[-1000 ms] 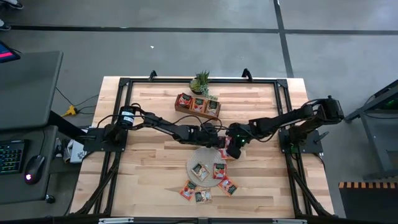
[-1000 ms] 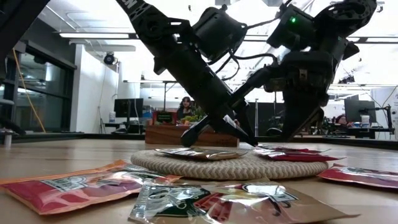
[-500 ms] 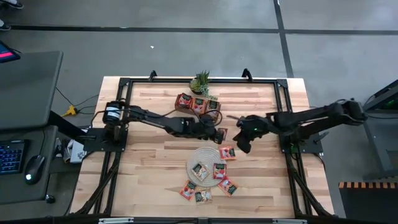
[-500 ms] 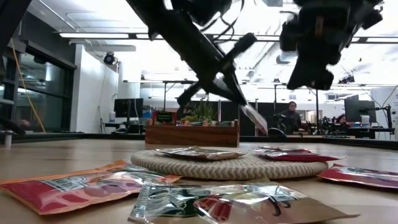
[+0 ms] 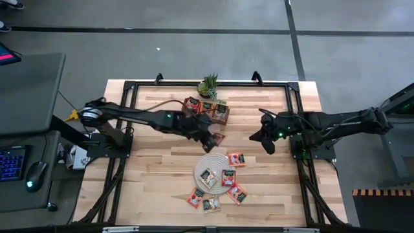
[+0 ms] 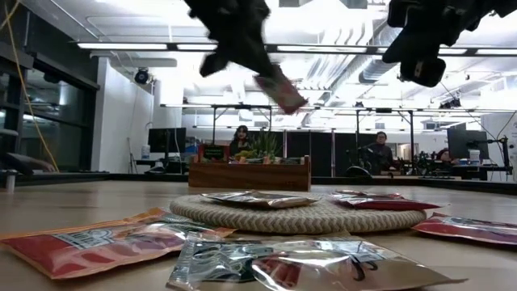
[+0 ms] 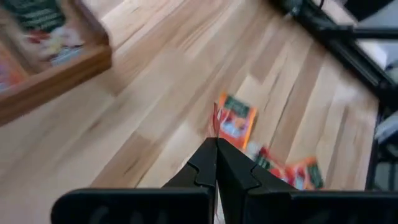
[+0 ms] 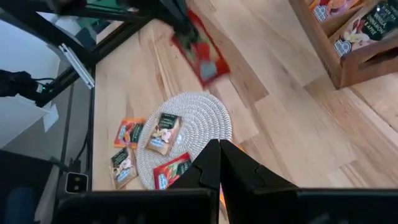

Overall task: Pick & Place Tea
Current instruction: Put the red tea bag into the left section of the wooden organizer

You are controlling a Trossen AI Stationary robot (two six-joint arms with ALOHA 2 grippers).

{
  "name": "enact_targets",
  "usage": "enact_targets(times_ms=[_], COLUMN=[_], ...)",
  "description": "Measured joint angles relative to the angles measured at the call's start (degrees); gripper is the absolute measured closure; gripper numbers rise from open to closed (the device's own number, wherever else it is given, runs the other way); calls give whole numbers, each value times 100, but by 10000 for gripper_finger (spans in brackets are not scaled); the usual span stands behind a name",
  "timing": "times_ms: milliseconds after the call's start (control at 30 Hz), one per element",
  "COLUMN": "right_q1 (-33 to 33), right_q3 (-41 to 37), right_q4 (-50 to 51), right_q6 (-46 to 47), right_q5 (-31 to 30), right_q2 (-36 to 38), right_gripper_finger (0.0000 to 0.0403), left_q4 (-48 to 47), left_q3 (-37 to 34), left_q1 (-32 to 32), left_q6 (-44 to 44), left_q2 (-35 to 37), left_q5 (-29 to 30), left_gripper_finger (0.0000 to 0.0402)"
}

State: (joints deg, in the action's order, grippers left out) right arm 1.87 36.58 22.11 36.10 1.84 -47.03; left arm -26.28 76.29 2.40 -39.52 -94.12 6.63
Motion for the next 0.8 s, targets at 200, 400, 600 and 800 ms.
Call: enact_targets(times_ms=[200, 400, 600, 800], right_q1=[4, 7, 7, 6], right_q3=[1, 0, 0, 0], right_q4=[113, 118, 104, -32], right_q6=[-145, -323, -366, -145], right_q5=[257, 413, 339, -198], right_q2=[-22, -21, -23, -23], right_gripper_finger=[403, 403, 403, 403], left_q4=[-1252, -3273, -4604, -5175], left_q3=[263, 1448, 2370, 2277], left_q1=[-277, -749, -1380, -1951], left_q6=[573, 1711, 3109, 4809], left_q2=[798, 886, 673, 545], left_q5=[-63, -326, -480, -1084], left_gripper_finger=[401, 401, 401, 401])
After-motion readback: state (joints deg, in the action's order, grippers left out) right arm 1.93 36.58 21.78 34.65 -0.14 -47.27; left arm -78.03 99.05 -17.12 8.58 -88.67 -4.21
